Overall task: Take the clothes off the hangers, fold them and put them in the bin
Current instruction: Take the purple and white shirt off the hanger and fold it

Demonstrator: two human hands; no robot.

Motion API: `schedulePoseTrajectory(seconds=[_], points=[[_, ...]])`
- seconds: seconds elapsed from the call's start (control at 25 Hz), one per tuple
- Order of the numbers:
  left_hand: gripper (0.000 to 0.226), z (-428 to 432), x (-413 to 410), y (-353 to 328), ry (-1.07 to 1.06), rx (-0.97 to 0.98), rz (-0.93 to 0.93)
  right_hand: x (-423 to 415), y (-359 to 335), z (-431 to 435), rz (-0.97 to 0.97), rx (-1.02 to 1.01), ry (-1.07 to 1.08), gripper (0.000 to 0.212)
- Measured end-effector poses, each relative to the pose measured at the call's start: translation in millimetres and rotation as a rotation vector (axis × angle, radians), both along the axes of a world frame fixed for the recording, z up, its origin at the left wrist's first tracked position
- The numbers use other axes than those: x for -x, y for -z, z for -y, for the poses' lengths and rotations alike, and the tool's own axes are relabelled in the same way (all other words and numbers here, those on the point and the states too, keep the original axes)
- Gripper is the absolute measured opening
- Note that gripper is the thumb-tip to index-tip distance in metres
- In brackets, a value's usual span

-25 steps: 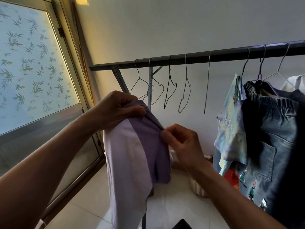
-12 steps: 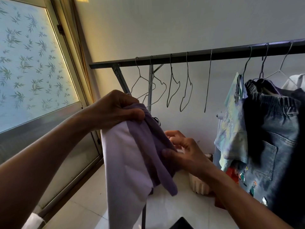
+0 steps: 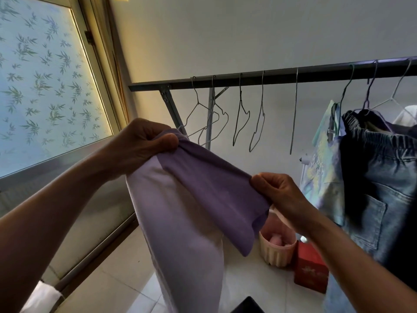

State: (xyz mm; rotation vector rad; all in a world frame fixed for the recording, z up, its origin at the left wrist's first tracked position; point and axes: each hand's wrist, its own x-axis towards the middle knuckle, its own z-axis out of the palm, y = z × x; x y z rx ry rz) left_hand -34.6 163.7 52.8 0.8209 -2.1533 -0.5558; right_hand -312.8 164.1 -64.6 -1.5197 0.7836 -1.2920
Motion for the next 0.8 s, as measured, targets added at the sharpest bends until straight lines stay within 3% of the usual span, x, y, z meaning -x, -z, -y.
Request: schedulePoseTrajectory(seconds=[0.24,0.4,0.48,0.56,0.68,0.8], points=[[0.055,1.8,6.3,-5.0,0.013,0.004,-0.005,-9.3,11.6,4.2,-0.088,0.025,0.049,0.01],[0.058,5.3,9.2,-6.8,0.019,0.013,0.036,-23.3,24.7,-0.4,-0.184,0.07,0.523,0.014],[0.051,5.7,9.5,-6.5,0.027,0.005,0.03,-31.6,34.1,-9.3,-0.133,0.01,0.468,0.036],[0.051,7.3,9.8,-4.7,0.033,0.007,0.023,-40.7,36.6,-16.9,-0.146,-0.164,0.328,0.045],[0.045,8.3,11.0,-0.2,0.041,0.023,0.04,-48.0,36.9,-18.2,-0.161,-0.425,0.17,0.038],[0.036,6.6,9.9,2.2,0.028,0.03,0.073,-51.5,35.7,-17.2,0.007,-0.468,0.127,0.022]])
